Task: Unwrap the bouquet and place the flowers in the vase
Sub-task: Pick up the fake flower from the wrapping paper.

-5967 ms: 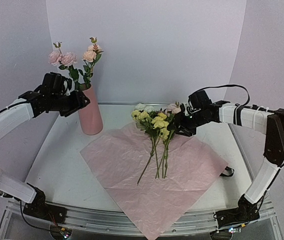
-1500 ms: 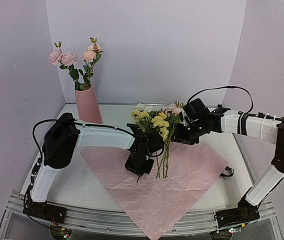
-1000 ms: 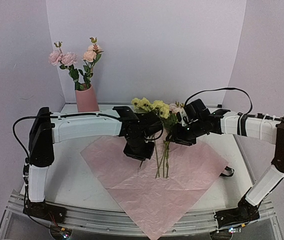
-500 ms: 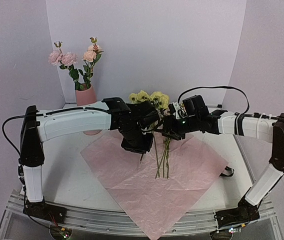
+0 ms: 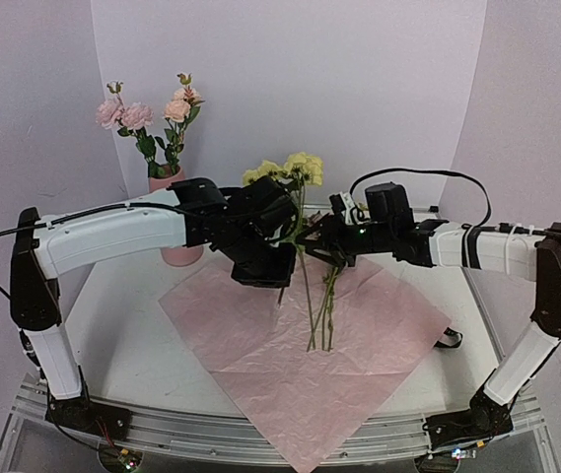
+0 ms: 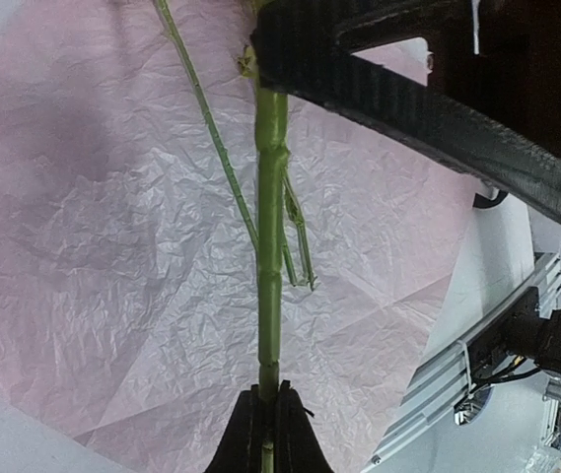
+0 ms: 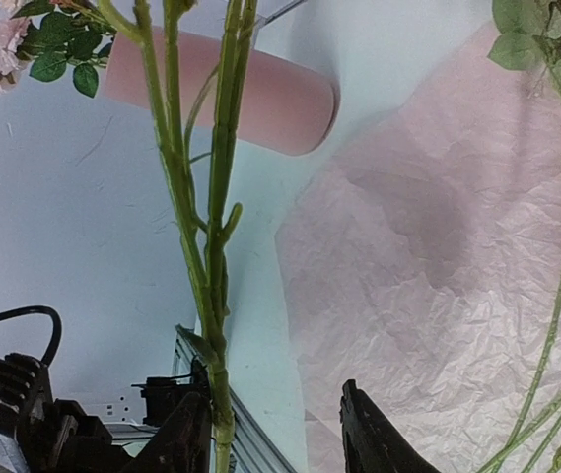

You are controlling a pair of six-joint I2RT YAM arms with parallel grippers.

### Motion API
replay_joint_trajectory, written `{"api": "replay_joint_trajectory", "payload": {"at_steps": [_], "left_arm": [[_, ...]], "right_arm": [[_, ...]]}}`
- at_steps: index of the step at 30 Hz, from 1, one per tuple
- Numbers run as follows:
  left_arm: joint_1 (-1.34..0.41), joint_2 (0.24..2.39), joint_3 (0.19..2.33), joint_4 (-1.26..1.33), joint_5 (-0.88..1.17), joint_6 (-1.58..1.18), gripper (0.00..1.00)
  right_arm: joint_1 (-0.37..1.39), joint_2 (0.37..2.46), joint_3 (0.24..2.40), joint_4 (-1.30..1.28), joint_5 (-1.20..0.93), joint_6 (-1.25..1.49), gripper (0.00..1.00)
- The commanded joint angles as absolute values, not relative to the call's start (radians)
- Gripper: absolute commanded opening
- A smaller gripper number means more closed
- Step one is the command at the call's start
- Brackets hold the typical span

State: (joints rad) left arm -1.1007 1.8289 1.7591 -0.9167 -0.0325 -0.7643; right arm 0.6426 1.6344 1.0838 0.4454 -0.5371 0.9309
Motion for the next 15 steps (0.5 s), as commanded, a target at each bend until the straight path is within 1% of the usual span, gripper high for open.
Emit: {"api": "replay_joint_trajectory", "payload": {"at_steps": [1,4,6,9,11,12,13,14,15], "left_arm": [[-1.106,1.767,1.749,-0.814,-0.015,-0.773,0.0],[-1.106,1.764,1.747,-0.802,-0.015,-0.772,0.0],[-1.107,1.767,1.748,-0.8,-0.014,-0.774,0.0],[-1.107,1.771,1.75,-0.796,-0.014,-0.78,0.0],[-1.107,1.772,1.748,-0.793,-0.016,-0.785,0.02],[-1.108,1.771,1.746,-0.792,-0.021,-0.789,0.04],[-1.109,1.768,1.744,-0.791,-0.027,-0.794,0.09],[-1.109,1.763,1.741,-0.79,-0.034,-0.798,0.17],[-1.109,1.757,1.738,-0.79,-0.043,-0.804,0.25]], "right_arm": [[0.641,1.609,1.06,0.565,-0.597,1.004,0.45],[0.642,1.613,1.059,0.574,-0.612,1.018,0.45],[0.641,1.613,1.054,0.589,-0.622,1.029,0.4],[0.641,1.606,1.051,0.593,-0.625,1.025,0.26],[0.641,1.6,1.05,0.592,-0.63,1.018,0.17],[0.641,1.597,1.049,0.592,-0.633,1.013,0.1],[0.641,1.592,1.046,0.592,-0.635,1.006,0.04],[0.64,1.588,1.043,0.592,-0.636,0.999,0.01],[0.64,1.584,1.039,0.592,-0.637,0.992,0.0]]}}
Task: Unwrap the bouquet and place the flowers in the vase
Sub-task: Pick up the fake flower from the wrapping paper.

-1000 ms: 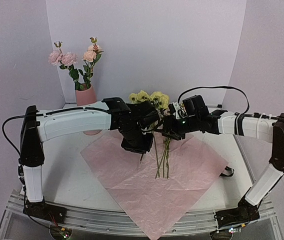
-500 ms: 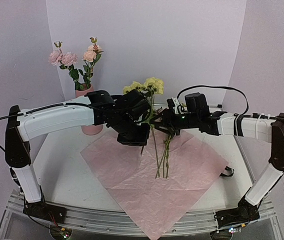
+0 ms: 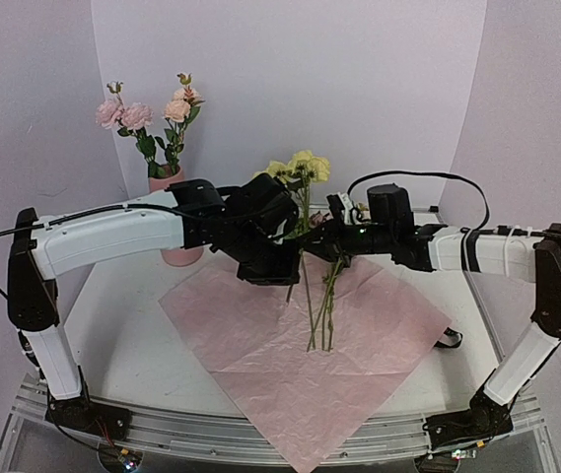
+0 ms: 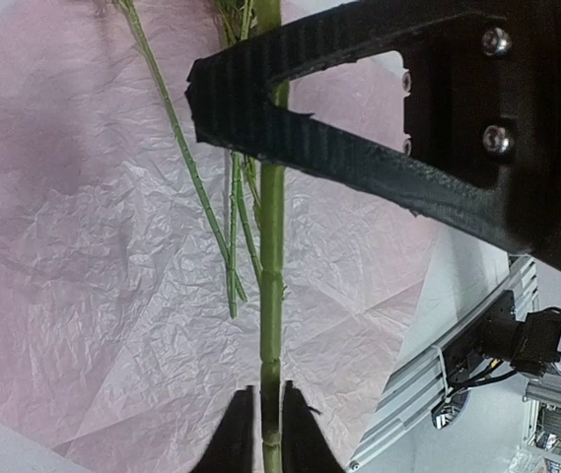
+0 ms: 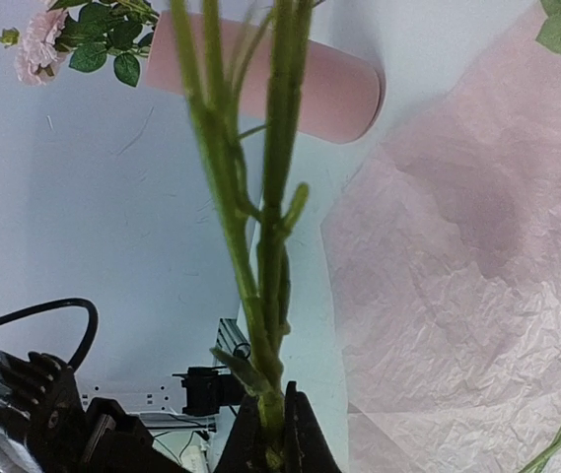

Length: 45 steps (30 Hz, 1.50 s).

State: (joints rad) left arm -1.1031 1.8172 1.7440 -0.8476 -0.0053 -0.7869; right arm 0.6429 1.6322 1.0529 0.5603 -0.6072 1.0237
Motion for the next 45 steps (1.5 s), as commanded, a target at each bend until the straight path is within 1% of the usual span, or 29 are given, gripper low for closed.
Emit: {"api": "replay_joint_trajectory", "payload": {"at_steps": [1,3,5,9,13,17,18,20,22,25,30,40,45], "left_arm": [[-1.109,1.749,1.734,-0.788,-0.054,-0.81,0.33],[-1.109,1.728,1.73,-0.781,-0.083,-0.827,0.46],[-1.108,1.713,1.728,-0.763,-0.099,-0.832,0.55],[-1.097,1.697,1.739,-0.706,-0.106,-0.836,0.61],[-1.048,1.69,1.725,-0.609,-0.059,-0.865,0.68],[-0.965,1.696,1.709,-0.484,0.023,-0.903,0.9],[-0.944,1.698,1.708,-0.452,0.047,-0.913,0.94],[-0.91,1.707,1.708,-0.388,0.09,-0.931,0.97],[-0.885,1.72,1.715,-0.339,0.131,-0.938,0.97],[-0.861,1.758,1.75,-0.302,0.192,-0.935,0.93],[-0.832,1.819,1.812,-0.296,0.26,-0.94,0.79],[-0.8,1.887,1.857,-0.291,0.323,-0.957,0.71],[-0.786,1.908,1.877,-0.29,0.345,-0.956,0.62]], "right_arm": [[0.641,1.579,1.035,0.59,-0.637,0.984,0.0],[0.64,1.572,1.028,0.583,-0.638,0.957,0.0],[0.64,1.565,1.027,0.565,-0.639,0.928,0.0],[0.64,1.549,1.039,0.53,-0.643,0.878,0.0],[0.64,1.536,1.043,0.524,-0.666,0.854,0.0],[0.64,1.517,1.033,0.523,-0.682,0.838,0.0],[0.64,1.512,1.031,0.523,-0.685,0.834,0.0],[0.64,1.505,1.029,0.524,-0.691,0.827,0.0],[0.64,1.501,1.031,0.525,-0.697,0.823,0.0],[0.64,1.503,1.038,0.523,-0.706,0.821,0.0],[0.64,1.521,1.051,0.523,-0.728,0.822,0.0],[0.641,1.522,1.049,0.523,-0.745,0.815,0.0],[0.641,1.525,1.047,0.522,-0.75,0.811,0.0]]}}
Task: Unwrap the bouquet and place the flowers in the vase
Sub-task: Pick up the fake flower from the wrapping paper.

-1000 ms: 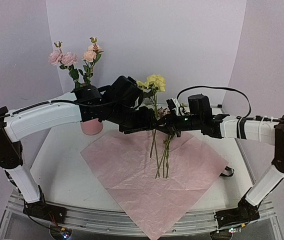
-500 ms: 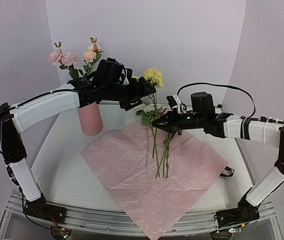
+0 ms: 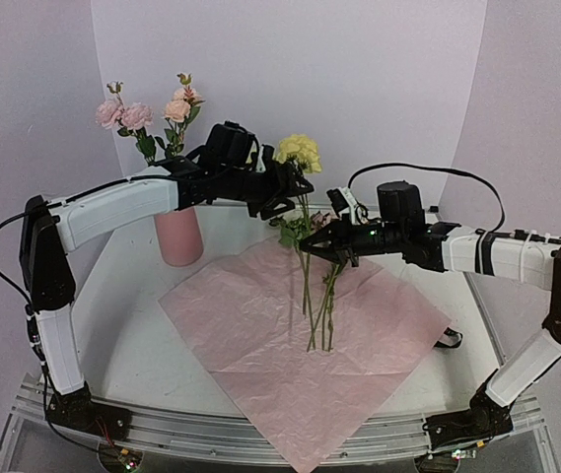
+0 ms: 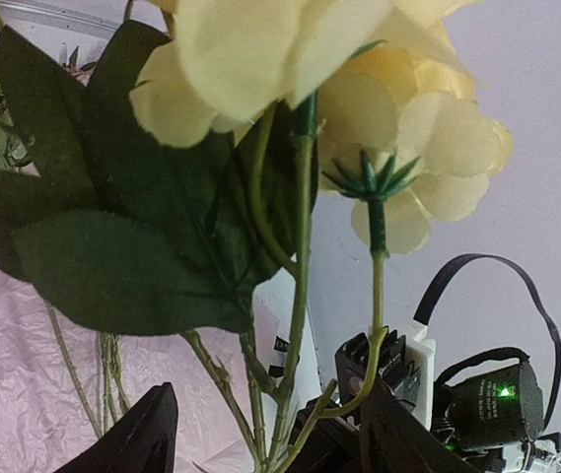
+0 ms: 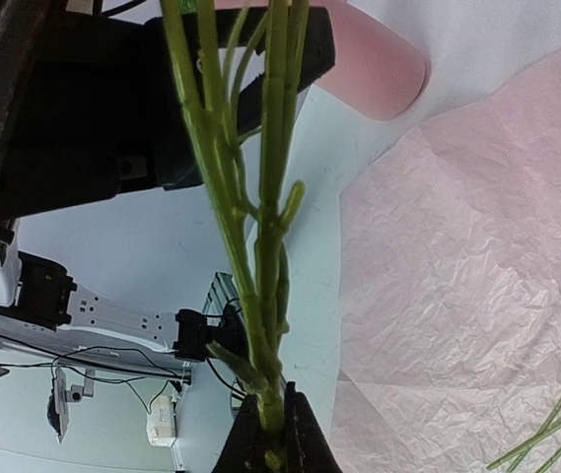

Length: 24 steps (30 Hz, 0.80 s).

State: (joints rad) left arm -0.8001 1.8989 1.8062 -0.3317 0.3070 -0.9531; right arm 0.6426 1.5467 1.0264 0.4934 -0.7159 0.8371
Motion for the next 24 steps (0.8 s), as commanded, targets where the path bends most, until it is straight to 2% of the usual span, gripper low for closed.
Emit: {"api": "replay_joint_trajectory", "payload": {"at_steps": [1,10,19,24], "left_arm": [[-0.784,1.912,1.882,-0.29,0.35,-0.956,0.6],[-0.765,1.936,1.901,-0.288,0.388,-0.956,0.53],[-0.759,1.948,1.899,-0.288,0.408,-0.959,0.5],[-0.759,1.96,1.901,-0.289,0.432,-0.967,0.52]], "right_arm": [[0.641,1.526,1.049,0.522,-0.75,0.811,0.0],[0.641,1.539,1.059,0.523,-0.765,0.808,0.0],[0.644,1.549,1.064,0.524,-0.773,0.81,0.0],[0.647,1.557,1.073,0.524,-0.777,0.81,0.0]]}}
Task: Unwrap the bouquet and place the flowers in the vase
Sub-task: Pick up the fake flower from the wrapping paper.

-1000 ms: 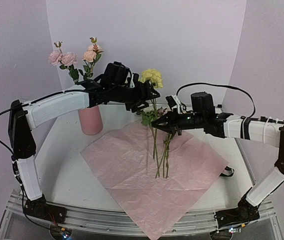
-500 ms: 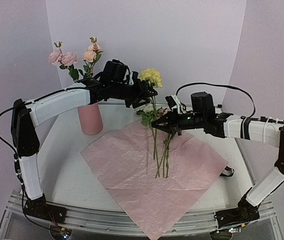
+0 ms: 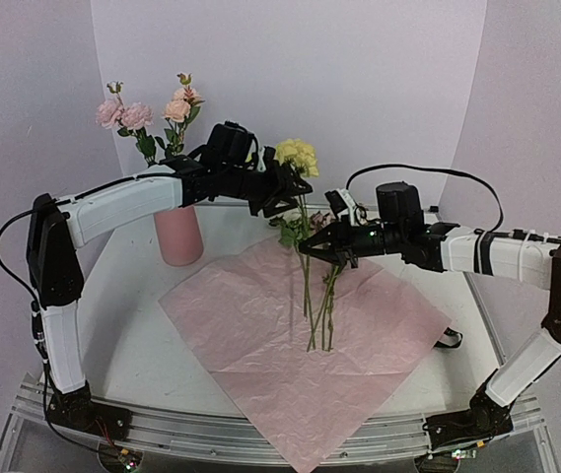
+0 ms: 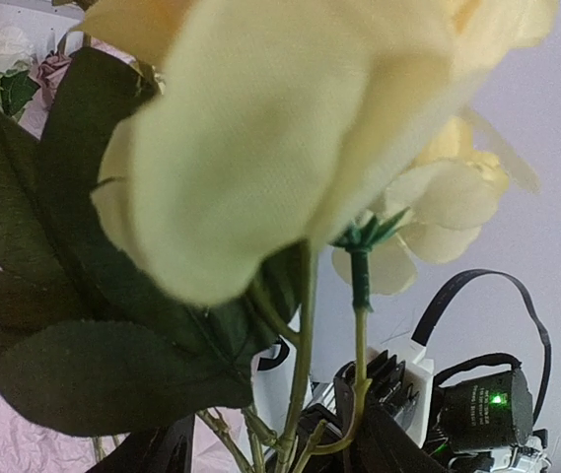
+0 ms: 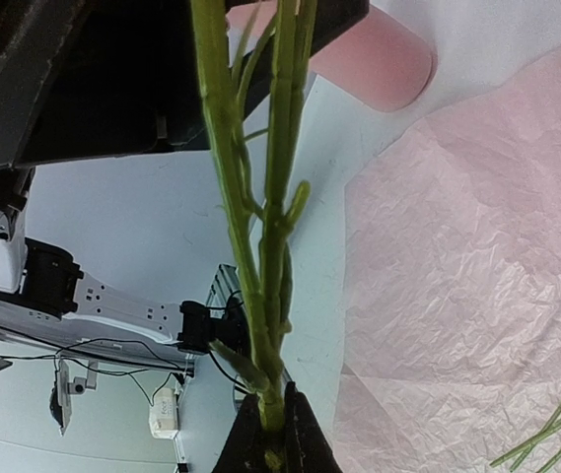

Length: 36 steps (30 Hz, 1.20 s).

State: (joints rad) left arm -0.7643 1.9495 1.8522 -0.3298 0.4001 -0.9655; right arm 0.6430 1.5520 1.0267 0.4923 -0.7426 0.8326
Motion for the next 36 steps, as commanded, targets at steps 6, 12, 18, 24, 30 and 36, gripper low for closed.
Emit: {"api": "replay_joint_trajectory", "payload": {"at_steps": [6,12,18,24,30,36], "left_arm": [[-0.757,1.952,1.901,-0.287,0.418,-0.954,0.31],[-0.744,1.92,1.885,-0.286,0.403,-0.882,0.01],[-0.727,1.839,1.801,-0.301,0.365,-0.811,0.0],[-0.723,1.713,1.686,-0.379,0.274,-0.667,0.0],[-0.723,1.578,1.653,-0.518,0.1,-0.462,0.0],[-0.723,1.457,1.688,-0.517,-0.078,-0.233,0.0]], "right_arm": [[0.649,1.56,1.071,0.523,-0.779,0.81,0.0],[0.649,1.556,1.063,0.523,-0.776,0.803,0.31],[0.649,1.539,1.042,0.517,-0.767,0.791,0.75],[0.649,1.508,1.023,0.454,-0.729,0.746,0.89],[0.649,1.501,1.028,0.401,-0.691,0.718,0.89],[0.648,1.523,1.059,0.366,-0.662,0.716,0.89]]}}
